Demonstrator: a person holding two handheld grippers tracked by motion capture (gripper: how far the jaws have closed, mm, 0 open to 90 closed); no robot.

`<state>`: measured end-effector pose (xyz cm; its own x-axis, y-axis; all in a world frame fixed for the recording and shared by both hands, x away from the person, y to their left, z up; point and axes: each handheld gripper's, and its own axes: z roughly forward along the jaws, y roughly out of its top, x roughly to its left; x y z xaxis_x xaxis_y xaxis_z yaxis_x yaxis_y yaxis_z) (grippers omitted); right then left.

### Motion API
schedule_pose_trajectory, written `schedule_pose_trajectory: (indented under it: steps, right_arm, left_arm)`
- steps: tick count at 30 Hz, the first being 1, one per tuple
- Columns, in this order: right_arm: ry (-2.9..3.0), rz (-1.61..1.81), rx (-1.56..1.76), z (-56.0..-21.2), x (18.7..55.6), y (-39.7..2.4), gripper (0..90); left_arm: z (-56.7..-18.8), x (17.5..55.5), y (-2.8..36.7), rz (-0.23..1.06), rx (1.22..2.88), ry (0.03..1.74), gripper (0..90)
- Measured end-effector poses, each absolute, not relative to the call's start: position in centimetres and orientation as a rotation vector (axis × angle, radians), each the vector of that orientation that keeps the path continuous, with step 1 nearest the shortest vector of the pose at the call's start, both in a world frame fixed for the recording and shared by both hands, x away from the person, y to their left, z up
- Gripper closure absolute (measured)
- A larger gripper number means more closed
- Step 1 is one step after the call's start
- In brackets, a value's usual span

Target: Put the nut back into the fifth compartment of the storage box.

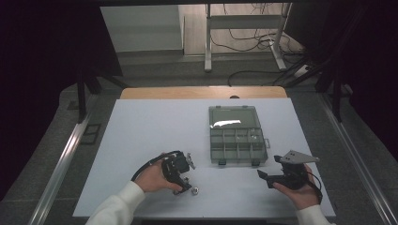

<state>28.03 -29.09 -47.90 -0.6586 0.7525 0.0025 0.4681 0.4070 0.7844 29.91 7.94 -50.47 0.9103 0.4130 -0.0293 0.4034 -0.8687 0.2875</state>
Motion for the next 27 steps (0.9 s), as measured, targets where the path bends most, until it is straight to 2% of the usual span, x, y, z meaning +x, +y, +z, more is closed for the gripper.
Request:
schedule_pose_trajectory:
  steps: [6, 7, 11, 13, 14, 15, 27]
  right_arm:
    - [2.318, 1.122, 1.053, -47.9, 28.01, -29.11, 13.3]
    - [2.319, 1.119, 1.052, -47.92, 28.03, -29.09, 13.3]
    - [2.321, 1.115, 1.05, -47.94, 28.05, -29.05, 13.4]
    - [2.321, 1.114, 1.05, -47.94, 28.05, -29.03, 13.5]
    - [2.321, 1.114, 1.05, -47.94, 28.05, -29.03, 13.5]
    - [2.321, 1.113, 1.049, -47.94, 28.04, -29.05, 13.5]
    - [2.321, 1.11, 1.058, -47.93, 28.05, -29.17, 13.7]
  left_arm:
    - [-50.72, 30.23, 7.98, 0.012, 2.795, 0.598, 43.3]
    - [-50.64, 30.35, 7.94, 0.007, 2.802, 0.587, 49.0]
    - [-50.53, 30.59, 7.77, -0.004, 2.819, 0.569, 54.0]
    - [-50.45, 30.77, 7.65, -0.012, 2.829, 0.562, 62.3]
    - [-50.42, 30.81, 7.59, -0.014, 2.832, 0.558, 62.3]
    - [-50.36, 30.84, 7.52, -0.015, 2.839, 0.546, 69.4]
    - [-50.01, 30.92, 7.54, 0.009, 2.844, 0.556, 70.0]
